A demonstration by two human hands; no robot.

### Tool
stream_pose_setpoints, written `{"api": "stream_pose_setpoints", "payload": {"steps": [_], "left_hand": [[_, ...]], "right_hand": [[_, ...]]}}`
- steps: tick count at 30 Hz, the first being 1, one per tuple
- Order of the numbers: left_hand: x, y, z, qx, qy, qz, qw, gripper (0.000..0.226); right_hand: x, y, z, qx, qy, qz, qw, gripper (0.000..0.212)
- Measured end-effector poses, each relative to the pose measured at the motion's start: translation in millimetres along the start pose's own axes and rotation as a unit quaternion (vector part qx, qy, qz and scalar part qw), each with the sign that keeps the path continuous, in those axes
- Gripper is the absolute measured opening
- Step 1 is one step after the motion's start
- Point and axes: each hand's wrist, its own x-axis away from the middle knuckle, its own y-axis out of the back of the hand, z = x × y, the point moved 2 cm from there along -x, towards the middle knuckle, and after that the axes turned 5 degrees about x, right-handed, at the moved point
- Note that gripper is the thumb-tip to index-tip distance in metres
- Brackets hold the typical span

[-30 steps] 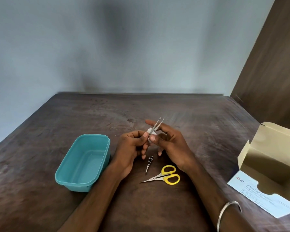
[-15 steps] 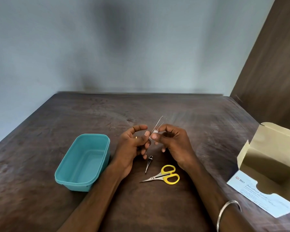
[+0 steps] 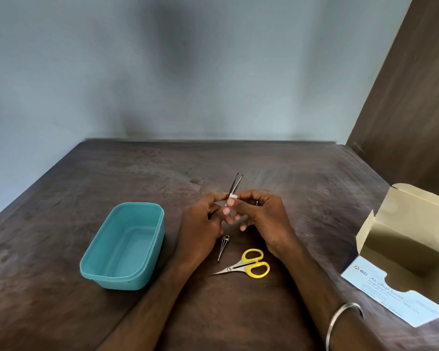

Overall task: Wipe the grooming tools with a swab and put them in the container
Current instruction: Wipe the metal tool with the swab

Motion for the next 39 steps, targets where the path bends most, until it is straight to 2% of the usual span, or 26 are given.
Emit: {"api": "stream_pose_setpoints", "payload": {"steps": [10, 18, 29, 34, 39], "left_hand": [[-0.1, -2.4, -0.3, 0.025, 0.038, 0.016, 0.999, 0.039], [-1.5, -4.7, 0.1, 0.014, 0.045, 0.038, 0.998, 0.023], [-0.5, -5.0, -2.6, 0.002, 0.068, 0.063, 0.996, 0.024], [-0.3, -4.5, -1.5, 0.003, 0.073, 0.056, 0.996, 0.026], [-0.5, -3.6, 0.3, -0.007, 0.066, 0.041, 0.997, 0.025]], "right_hand": [[3.5, -0.3, 4.1, -0.04, -0.025, -0.034, 0.998, 0.007], [2.8, 0.8, 5.5, -0.067, -0.03, -0.06, 0.996, 0.003], [-0.7, 6.9, 3.6, -0.143, -0.052, -0.09, 0.984, 0.007], [-1.0, 7.4, 2.9, -0.122, -0.055, -0.09, 0.987, 0.007], [-0.7, 7.1, 3.5, -0.052, -0.038, -0.083, 0.994, 0.008]]}}
